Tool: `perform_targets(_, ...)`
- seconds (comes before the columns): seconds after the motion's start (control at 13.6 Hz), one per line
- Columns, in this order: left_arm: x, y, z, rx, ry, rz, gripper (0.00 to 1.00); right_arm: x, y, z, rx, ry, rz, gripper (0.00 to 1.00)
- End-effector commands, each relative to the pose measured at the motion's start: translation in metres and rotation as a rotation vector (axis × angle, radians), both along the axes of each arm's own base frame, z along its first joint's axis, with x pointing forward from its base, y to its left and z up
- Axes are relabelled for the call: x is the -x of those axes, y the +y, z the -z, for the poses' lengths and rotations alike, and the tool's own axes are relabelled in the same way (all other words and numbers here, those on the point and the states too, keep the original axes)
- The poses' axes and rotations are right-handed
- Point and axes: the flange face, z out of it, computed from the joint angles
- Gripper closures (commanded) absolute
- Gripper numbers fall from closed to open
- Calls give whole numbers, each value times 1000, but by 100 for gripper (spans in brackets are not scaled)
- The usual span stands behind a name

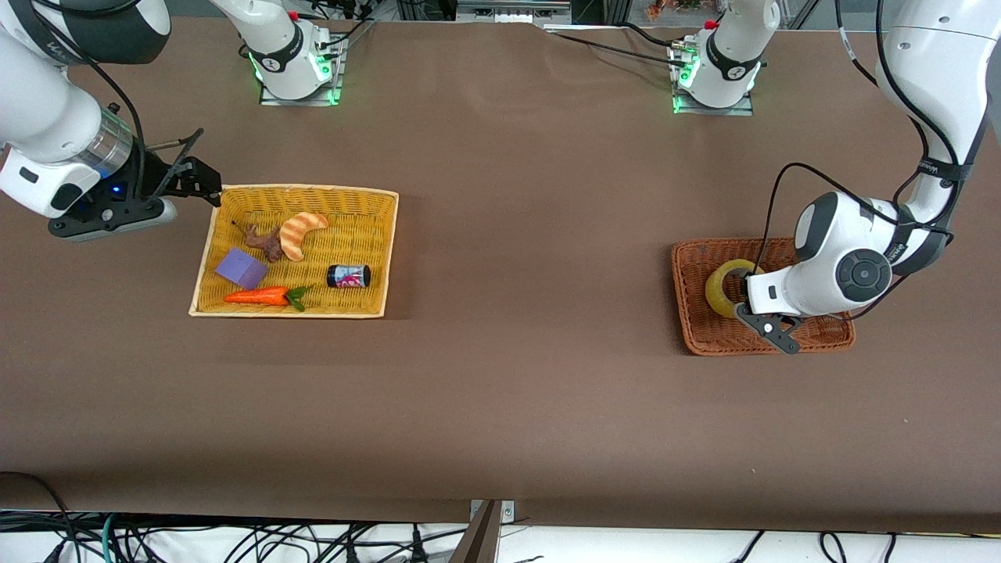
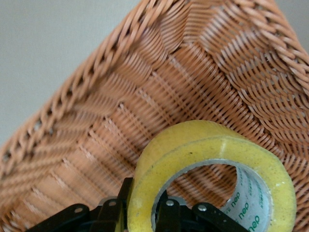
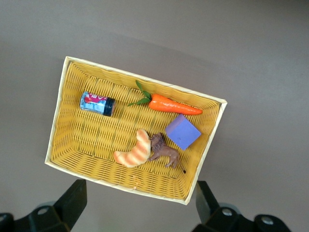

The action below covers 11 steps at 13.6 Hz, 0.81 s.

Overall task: Transfer tape with both arms
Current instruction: 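Lower the tape into the basket and open the left gripper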

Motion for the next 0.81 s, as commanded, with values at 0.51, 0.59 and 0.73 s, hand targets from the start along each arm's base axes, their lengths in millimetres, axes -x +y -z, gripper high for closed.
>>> perform_targets(0.51, -7, 23, 2, 22, -35, 151, 0, 1, -2, -7, 7, -16, -4, 0)
perform_targets(0.59, -9, 17, -7, 20, -46, 176, 0, 1, -2, -7, 7, -13, -4, 0)
perform_targets(0.73, -12, 3, -30, 22, -51, 177, 0, 2, -3, -8, 8, -9, -15, 0)
